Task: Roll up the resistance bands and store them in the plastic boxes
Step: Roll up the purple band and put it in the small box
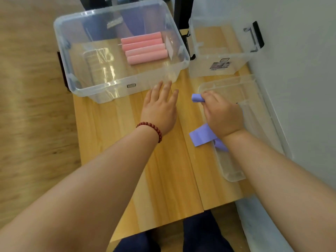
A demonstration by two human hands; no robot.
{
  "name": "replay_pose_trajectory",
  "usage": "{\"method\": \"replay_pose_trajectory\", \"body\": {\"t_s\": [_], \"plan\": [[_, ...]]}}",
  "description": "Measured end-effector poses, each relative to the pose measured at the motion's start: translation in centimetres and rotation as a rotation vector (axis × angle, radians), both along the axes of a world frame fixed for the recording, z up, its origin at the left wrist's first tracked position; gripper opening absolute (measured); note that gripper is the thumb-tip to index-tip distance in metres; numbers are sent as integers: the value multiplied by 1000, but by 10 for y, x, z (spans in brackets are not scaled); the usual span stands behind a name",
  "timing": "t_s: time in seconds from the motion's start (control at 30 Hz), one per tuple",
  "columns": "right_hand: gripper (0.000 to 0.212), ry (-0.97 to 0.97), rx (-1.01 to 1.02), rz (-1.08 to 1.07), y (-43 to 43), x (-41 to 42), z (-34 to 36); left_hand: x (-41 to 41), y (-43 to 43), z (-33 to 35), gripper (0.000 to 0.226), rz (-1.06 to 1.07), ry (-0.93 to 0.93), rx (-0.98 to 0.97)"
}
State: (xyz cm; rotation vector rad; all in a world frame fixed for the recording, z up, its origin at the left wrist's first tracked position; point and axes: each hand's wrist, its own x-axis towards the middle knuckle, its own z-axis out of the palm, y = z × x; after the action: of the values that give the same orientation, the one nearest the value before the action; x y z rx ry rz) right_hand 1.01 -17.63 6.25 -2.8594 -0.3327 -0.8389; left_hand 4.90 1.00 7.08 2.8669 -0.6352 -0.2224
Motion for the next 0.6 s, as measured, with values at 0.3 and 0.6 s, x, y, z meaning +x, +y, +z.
{"method": "replay_pose_trajectory", "body": {"t_s": [0.3, 0.6], "plan": [[27, -16, 80, 24, -40, 60, 22, 69, -51, 31, 55, 26, -58, 33], [23, 4, 53, 34, -99, 132, 26, 137, -103, 27, 55, 48, -31, 95]]}}
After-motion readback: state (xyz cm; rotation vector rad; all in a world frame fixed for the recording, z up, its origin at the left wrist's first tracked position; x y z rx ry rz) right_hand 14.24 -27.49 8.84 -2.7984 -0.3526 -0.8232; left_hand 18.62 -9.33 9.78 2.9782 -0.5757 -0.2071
